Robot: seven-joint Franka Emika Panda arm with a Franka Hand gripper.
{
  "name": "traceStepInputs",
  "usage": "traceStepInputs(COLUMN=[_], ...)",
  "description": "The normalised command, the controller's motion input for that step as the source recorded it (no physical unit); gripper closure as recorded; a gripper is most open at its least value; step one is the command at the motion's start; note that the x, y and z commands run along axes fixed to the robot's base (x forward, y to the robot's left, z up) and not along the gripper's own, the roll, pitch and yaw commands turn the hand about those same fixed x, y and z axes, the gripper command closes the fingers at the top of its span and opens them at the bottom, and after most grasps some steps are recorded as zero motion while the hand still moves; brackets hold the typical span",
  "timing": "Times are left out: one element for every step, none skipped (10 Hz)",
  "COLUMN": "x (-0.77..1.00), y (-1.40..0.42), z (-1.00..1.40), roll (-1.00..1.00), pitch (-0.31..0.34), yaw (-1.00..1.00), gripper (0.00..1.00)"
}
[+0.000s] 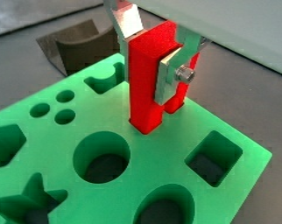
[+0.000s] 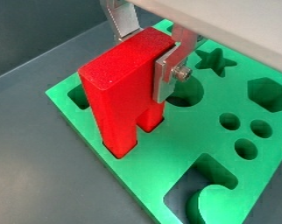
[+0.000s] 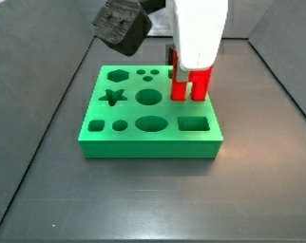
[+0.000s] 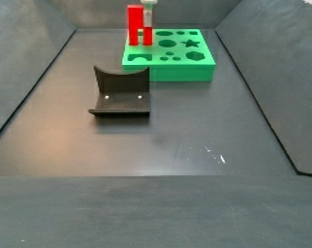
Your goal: Insert the double-square object.
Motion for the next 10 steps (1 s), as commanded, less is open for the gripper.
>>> traceStepInputs(x=[0.01,0.23,0.21,0.19,0.18,0.2,0.16,0.03,0.0,0.0], y=[0.01,0.0,0.0,0.0,0.0,0.0,0.0,0.0,0.0,0.0], z=[-0.28,-0.26,-0.33,-0.34,-0.29,-0.23,-0.26,-0.25,0.0,0.0], roll=[-0.32,-0.09,0.0,0.0,0.03,0.0,0.0,0.0,0.0,0.0], pitch=[-0.017,0.0,0.027,0.054,0.077,0.074,0.037,0.0,-0.047,0.0], yaw=[0.0,-0.3,-0.38,-0.33,-0.24,-0.17,-0.12,-0.11,0.0,0.0], gripper=[1.0,1.0,1.0,1.0,1.0,1.0,1.0,1.0,1.0,1.0])
